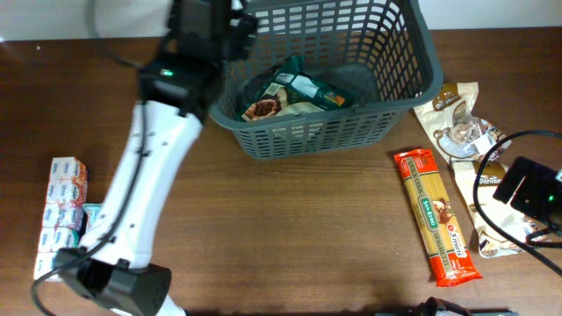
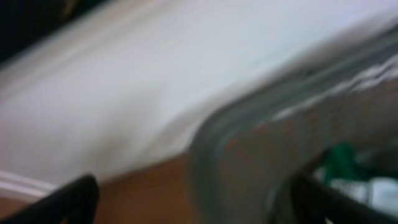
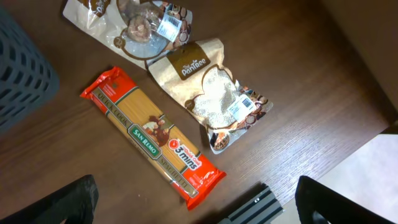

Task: Pack container
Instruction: 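Move the left gripper to the white tissue pack stack and grasp one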

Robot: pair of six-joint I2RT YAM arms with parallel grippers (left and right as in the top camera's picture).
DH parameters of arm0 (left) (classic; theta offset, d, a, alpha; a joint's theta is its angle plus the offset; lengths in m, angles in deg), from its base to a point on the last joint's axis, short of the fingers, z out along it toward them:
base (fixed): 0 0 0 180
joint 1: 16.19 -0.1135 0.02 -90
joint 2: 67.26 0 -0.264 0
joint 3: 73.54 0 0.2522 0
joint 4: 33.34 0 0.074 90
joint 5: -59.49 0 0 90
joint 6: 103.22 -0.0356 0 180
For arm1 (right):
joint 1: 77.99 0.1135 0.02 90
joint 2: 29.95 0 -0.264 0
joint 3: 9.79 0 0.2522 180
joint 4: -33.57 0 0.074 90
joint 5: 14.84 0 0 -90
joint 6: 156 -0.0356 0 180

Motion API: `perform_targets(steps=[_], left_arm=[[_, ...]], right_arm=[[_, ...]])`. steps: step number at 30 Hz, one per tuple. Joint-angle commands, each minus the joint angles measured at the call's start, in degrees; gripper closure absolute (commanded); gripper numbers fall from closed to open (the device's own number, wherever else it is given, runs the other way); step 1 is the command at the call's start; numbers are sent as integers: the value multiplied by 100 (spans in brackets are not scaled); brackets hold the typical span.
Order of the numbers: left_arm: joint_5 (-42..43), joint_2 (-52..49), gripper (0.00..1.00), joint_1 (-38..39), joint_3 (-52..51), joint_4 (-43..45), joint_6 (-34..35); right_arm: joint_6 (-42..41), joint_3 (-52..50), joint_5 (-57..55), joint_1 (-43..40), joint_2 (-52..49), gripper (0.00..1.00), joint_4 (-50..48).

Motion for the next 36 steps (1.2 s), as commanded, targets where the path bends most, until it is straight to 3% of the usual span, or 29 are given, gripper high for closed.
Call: perform_targets(steps=[1,5,9,16,19,25,30,36], left_arm=[[-612,205,6,-671,378,-723,1423],[-448,203,5,-1403,426,-1969,2476],[282,160,5,-1961,284,-2844,2632],[765,131,0,-2756,-505,-3550,684],[807,125,0,-3233,-973,-3383,461],[1123,125,0,-4470,-1945,-2225,302],[2328,125,0,-5320,-2632,-1770,-693],[2505,120,1,-5729,-3274,-1246,-1528]], right_arm=[[-68,92,-68,-44,11,1,-22],[-68,92,-46,-44,13,1,-20],[-66,92,46,-44,11,1,-22],[-68,92,70,-44,11,1,-28],[-68,92,68,-44,11,1,-48],[-66,92,66,-44,-4,1,-68],[-66,92,63,-44,-4,1,-68],[-63,92,59,-44,-26,1,-90]])
